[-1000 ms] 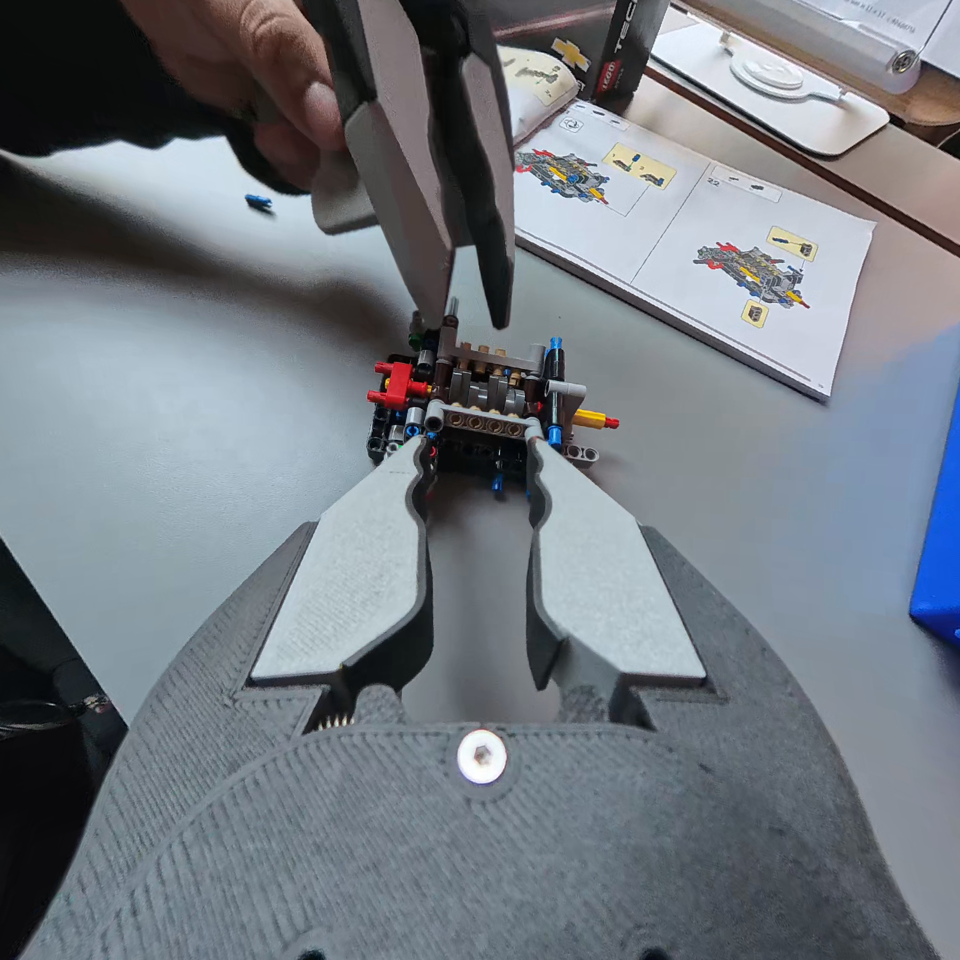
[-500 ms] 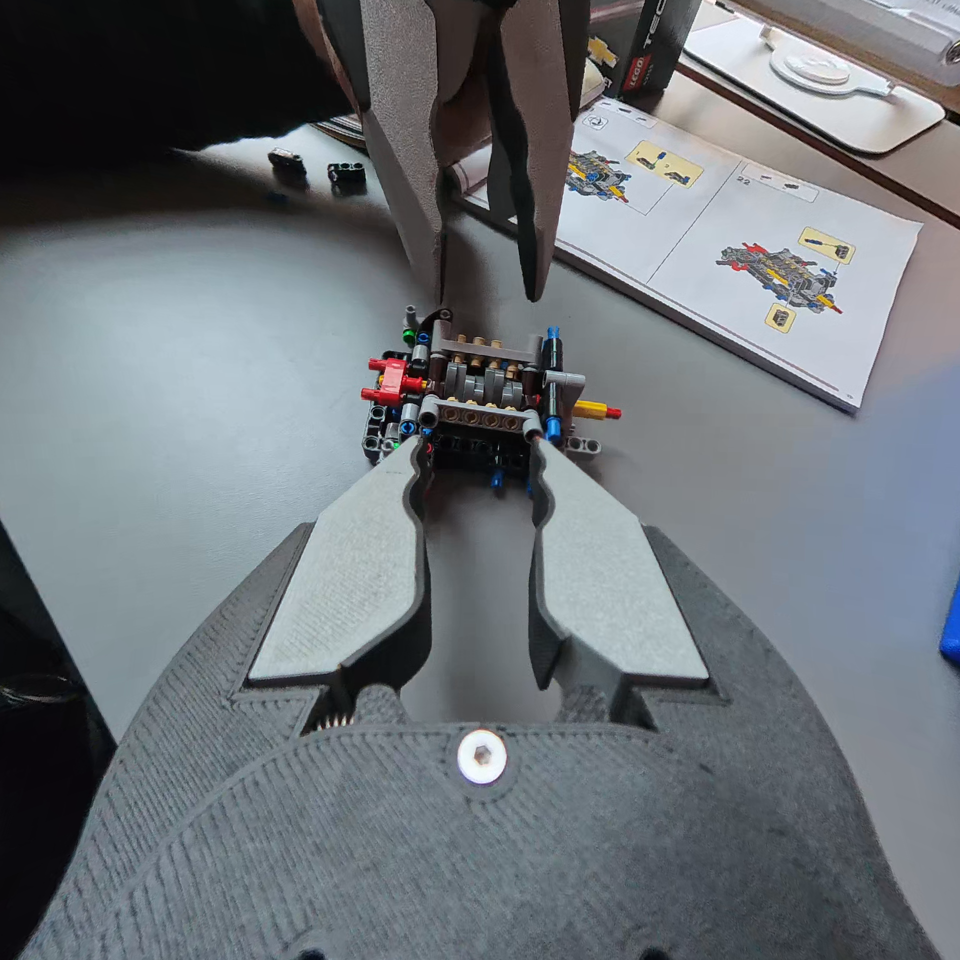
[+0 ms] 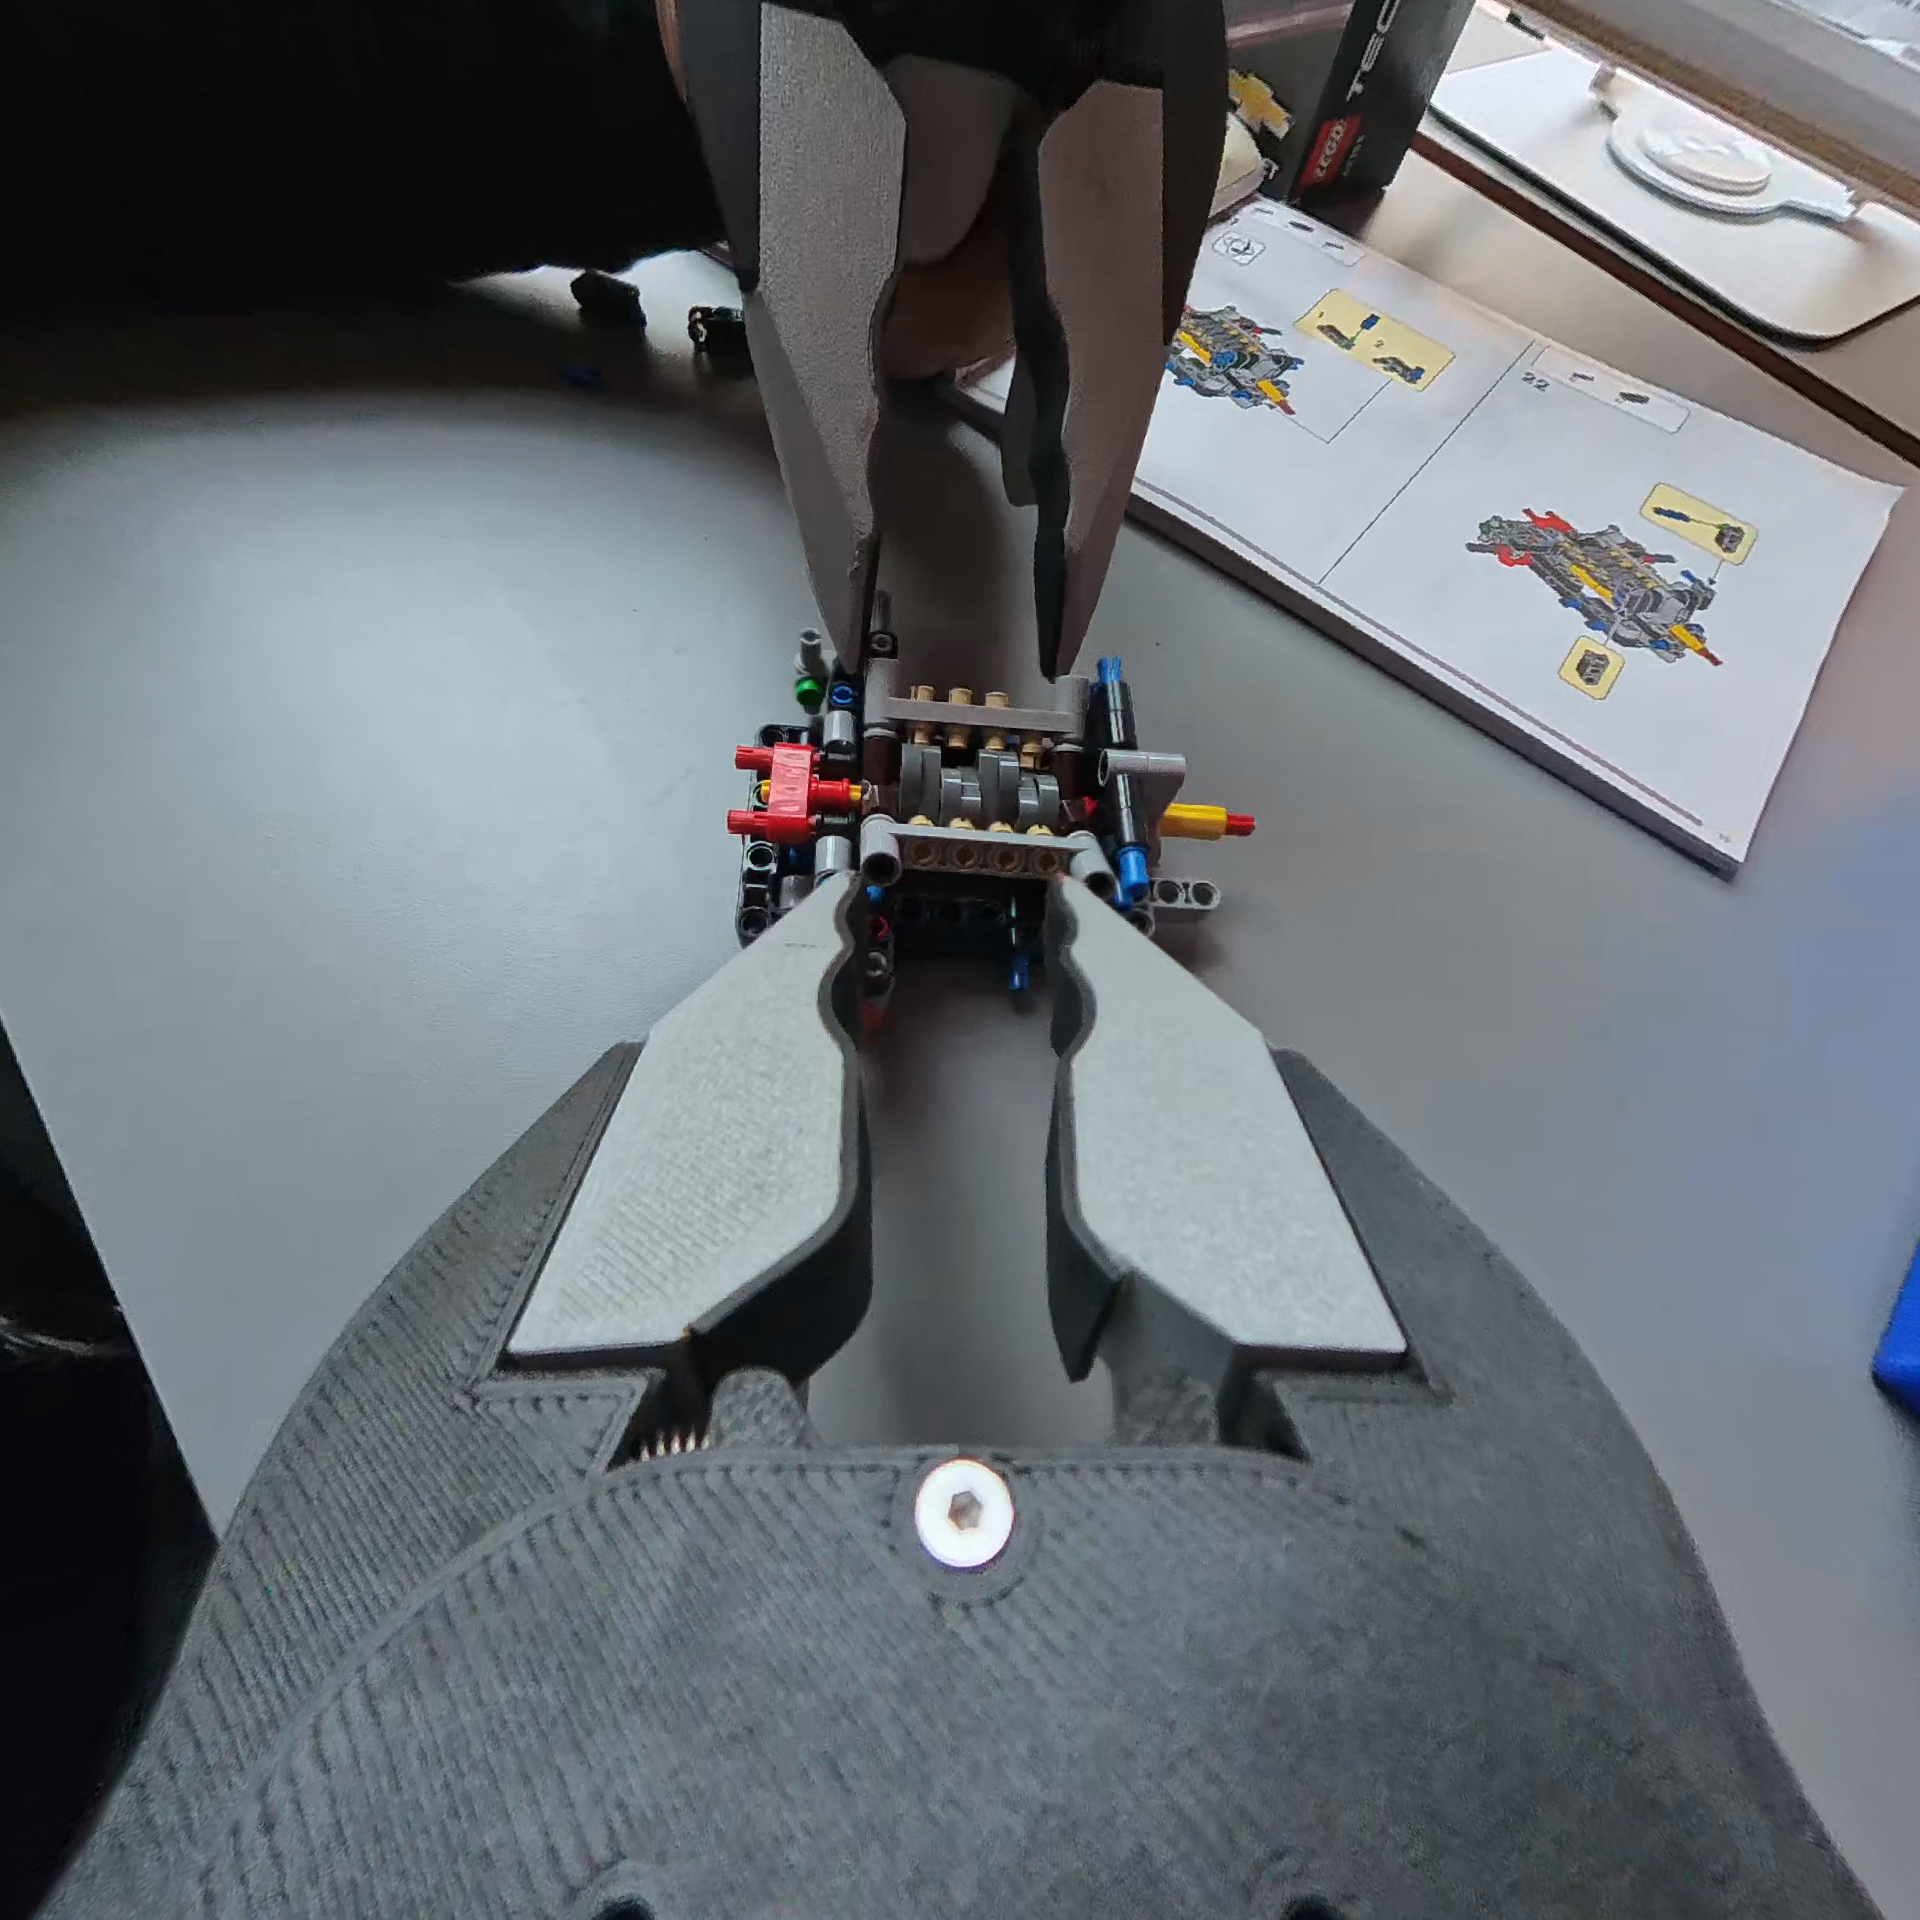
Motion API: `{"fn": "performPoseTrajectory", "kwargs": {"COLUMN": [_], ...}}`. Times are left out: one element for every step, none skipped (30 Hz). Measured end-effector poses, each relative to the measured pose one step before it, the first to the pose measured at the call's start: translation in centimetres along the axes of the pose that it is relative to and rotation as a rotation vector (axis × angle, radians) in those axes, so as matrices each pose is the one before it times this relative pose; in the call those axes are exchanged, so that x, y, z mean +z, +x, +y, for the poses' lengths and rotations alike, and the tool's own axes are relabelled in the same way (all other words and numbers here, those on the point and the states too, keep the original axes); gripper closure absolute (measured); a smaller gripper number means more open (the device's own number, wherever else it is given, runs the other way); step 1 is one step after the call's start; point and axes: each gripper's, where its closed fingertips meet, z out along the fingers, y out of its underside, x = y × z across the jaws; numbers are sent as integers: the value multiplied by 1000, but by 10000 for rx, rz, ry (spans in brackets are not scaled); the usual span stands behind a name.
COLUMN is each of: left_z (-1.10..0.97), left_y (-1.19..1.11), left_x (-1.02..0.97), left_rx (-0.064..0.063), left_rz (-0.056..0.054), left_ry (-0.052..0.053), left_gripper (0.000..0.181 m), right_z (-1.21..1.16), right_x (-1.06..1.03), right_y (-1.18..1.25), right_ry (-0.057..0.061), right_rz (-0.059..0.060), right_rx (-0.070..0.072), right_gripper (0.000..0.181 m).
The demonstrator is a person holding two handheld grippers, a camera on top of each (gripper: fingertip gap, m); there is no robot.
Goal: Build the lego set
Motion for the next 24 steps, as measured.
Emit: {"fn": "performPoseTrajectory", "kwargs": {"left_z": [261, 223, 85, -83, -163, -215, -267, -212, -101, 46, -12, -71, 29, 41, 45, -6, -29, 3, -34, -32, -15, 103, 57, 28], "left_y": [-41, 68, -71, -118, 3, -76, -139, -117, -84, -60, 110, -81, 12, 38, 47, 34, 37, 1, -6, -19, 21, -23, 74, 1], "left_x": [116, 49, -41, -126, -161, -160, -131, -59, 50, 142, 75, -9, 0, 16, 36, 30, -5, -6, -10, 2, 0, 77, 76, -4], "left_rx": [39, -10, -45, -49, -12, 10, -10, -34, -24, -1, 14, -18, 26, 36, 40, 36, 9, -9, 9, 3, 8, 32, 28, 24], "left_rz": [-54, 20, -66, -88, 4, -42, -55, -15, 8, 5, 104, -32, -7, -1, 5, 11, 30, 26, 3, -15, -4, -56, 20, -6], "left_ry": [-143, -107, -5, 99, 147, 131, 129, 88, 20, -57, -6, 51, -13, -21, -27, 3, 9, -4, 17, 21, 7, -68, -32, 2], "left_gripper": [145, 144, 144, 144, 145, 145, 145, 145, 145, 146, 148, 148, 149, 150, 150, 150, 151, 150, 150, 149, 146, 143, 142, 142], "right_z": [-124, -171, -52, 17, 24, -30, -74, -51, 40, 72, 10, 49, 44, -3, -98, -54, 6, 24, 17, 17, 44, 257, 186, -86], "right_x": [-95, -119, -117, -108, -99, -86, -65, -4, 66, 95, 0, 11, -1, -17, -34, -6, 18, 13, 8, 1, 12, 140, 106, -43], "right_y": [231, -34, 36, 115, 158, 138, 119, 98, 60, -59, -91, 52, 11, 22, -57, -150, -84, 14, 22, 60, 86, -80, -83, -81], "right_ry": [64, 110, 17, -14, 0, 17, 39, 16, -33, -41, 8, -3, -9, 5, 44, 25, -12, -7, -3, 3, -15, -162, -123, 43], "right_rz": [72, -100, -76, -17, 8, -15, -17, -27, -59, -125, -144, -40, -39, -3, -23, -63, -39, -3, -5, 26, 74, 18, 80, 104], "right_rx": [-71, -106, -75, -103, -95, -54, -23, -1, 20, 43, 51, 65, 50, 7, -44, -56, -52, -2, 46, 77, 47, -32, -104, -215], "right_gripper": [149, 148, 147, 146, 146, 146, 148, 148, 148, 148, 150, 149, 148, 148, 148, 149, 151, 150, 150, 149, 145, 141, 139, 145]}}
